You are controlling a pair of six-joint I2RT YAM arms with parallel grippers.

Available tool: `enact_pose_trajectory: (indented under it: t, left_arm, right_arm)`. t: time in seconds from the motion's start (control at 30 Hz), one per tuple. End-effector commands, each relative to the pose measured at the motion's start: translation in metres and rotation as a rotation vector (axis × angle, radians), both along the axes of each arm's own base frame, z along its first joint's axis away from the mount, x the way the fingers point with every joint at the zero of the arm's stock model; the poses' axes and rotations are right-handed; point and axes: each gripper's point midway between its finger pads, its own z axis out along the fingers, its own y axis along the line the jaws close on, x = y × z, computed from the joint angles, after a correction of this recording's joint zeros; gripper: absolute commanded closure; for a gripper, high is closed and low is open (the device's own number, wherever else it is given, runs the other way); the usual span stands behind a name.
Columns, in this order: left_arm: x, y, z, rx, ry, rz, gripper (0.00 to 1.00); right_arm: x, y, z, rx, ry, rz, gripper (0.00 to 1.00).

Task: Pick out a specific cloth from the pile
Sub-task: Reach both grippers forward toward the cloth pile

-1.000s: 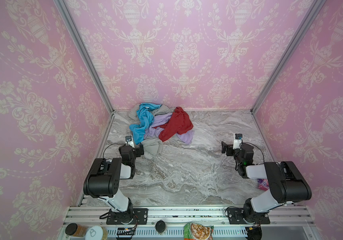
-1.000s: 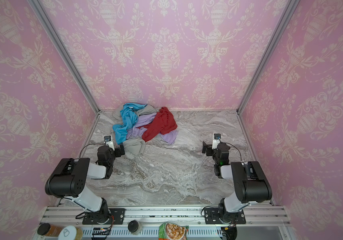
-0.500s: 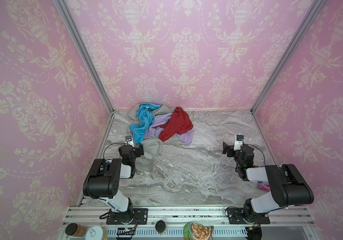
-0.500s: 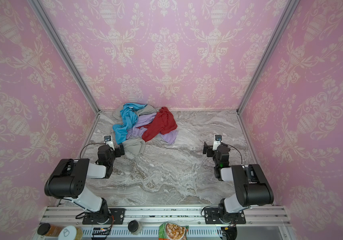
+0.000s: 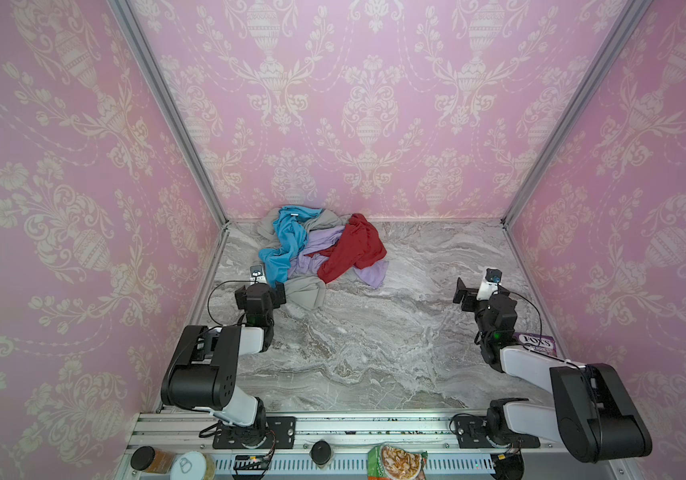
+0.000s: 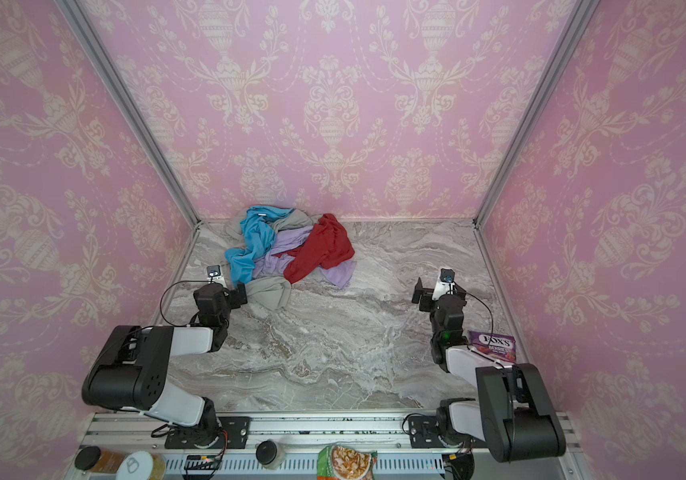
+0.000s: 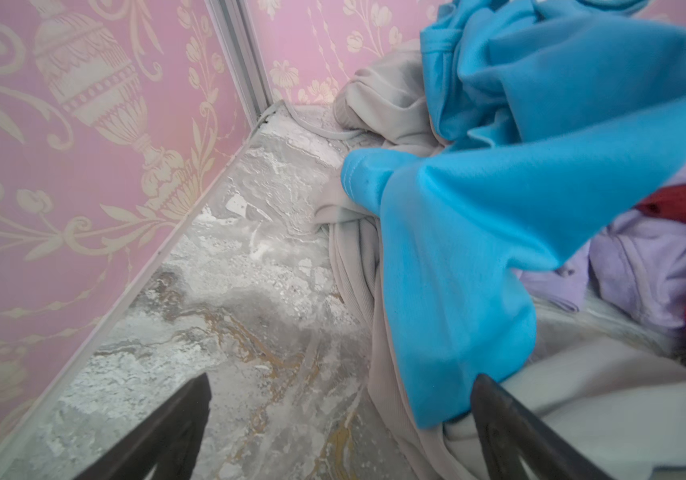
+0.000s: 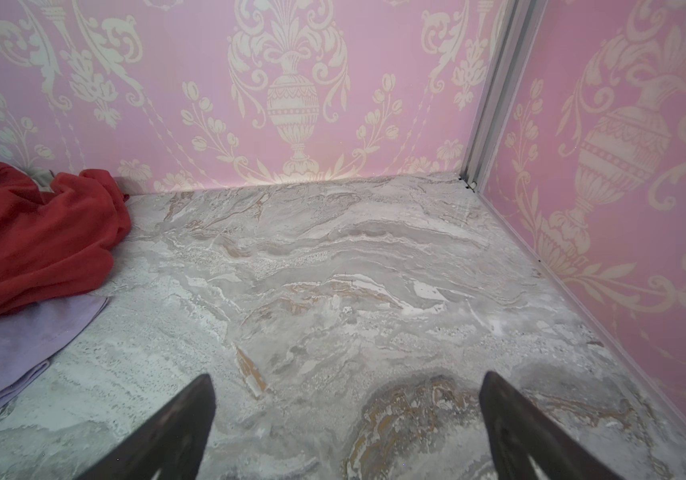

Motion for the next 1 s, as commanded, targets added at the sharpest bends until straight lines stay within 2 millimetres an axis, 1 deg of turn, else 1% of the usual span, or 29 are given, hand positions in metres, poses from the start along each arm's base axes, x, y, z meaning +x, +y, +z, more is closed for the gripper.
enact_pose_trajectory:
  t: [0.0,0.17,0.3,0.37,0.43,0.5,0.57,0.6,0.63,0.67,0.73,0.87,0.93,0.97]
  left_arm:
    - [-0.006,0.012,0.026,-0.012,0.01,0.095,0.01]
    - [-0.008,0.006,0.065,-0.095,-0.049,0.085,0.01]
    - [-0.007,-0.012,0.091,-0.127,-0.094,0.007,0.01]
    - [-0.004,-0.027,0.101,-0.127,-0.102,-0.056,0.01]
    - [-0.001,-0.049,0.109,-0.134,-0.093,-0.15,0.01]
    - [0.001,-0.07,0.114,-0.143,-0.079,-0.236,0.01]
    - [0.001,-0.089,0.114,-0.16,-0.056,-0.309,0.01]
    - [0.001,-0.096,0.108,-0.174,-0.032,-0.339,0.01]
    - [0.0,-0.103,0.102,-0.189,-0.008,-0.364,0.01]
    - [0.004,-0.112,0.111,-0.2,-0.019,-0.396,0.01]
    - [0.005,-0.127,0.104,-0.214,0.019,-0.452,0.01]
    - [0.005,-0.147,0.093,-0.261,0.057,-0.519,0.01]
    - [0.006,-0.151,0.087,-0.27,0.075,-0.527,0.01]
    - [0.006,-0.152,0.085,-0.271,0.083,-0.527,0.01]
  right_arm:
    - [0.0,-0.003,0.014,0.014,-0.001,-0.039,0.0]
    - [-0.001,0.002,0.044,0.02,-0.031,-0.038,0.0]
    - [0.0,0.012,0.072,0.056,-0.058,-0.005,0.0]
    - [0.001,0.022,0.082,0.084,-0.061,0.035,0.0]
    - [0.006,0.039,0.092,0.111,-0.062,0.114,0.0]
    - [0.012,0.056,0.097,0.121,-0.039,0.175,0.0]
    - [0.02,0.072,0.1,0.13,-0.003,0.228,0.0]
    - [0.024,0.083,0.099,0.135,0.014,0.267,0.0]
    - [0.027,0.097,0.099,0.139,0.03,0.311,0.0]
    - [0.03,0.108,0.098,0.142,0.046,0.345,0.0]
    - [0.037,0.135,0.093,0.129,0.097,0.416,0.0]
    - [0.048,0.181,0.077,0.093,0.205,0.517,0.01]
    - [0.051,0.205,0.066,0.081,0.252,0.571,0.01]
    - [0.053,0.213,0.061,0.076,0.27,0.581,0.01]
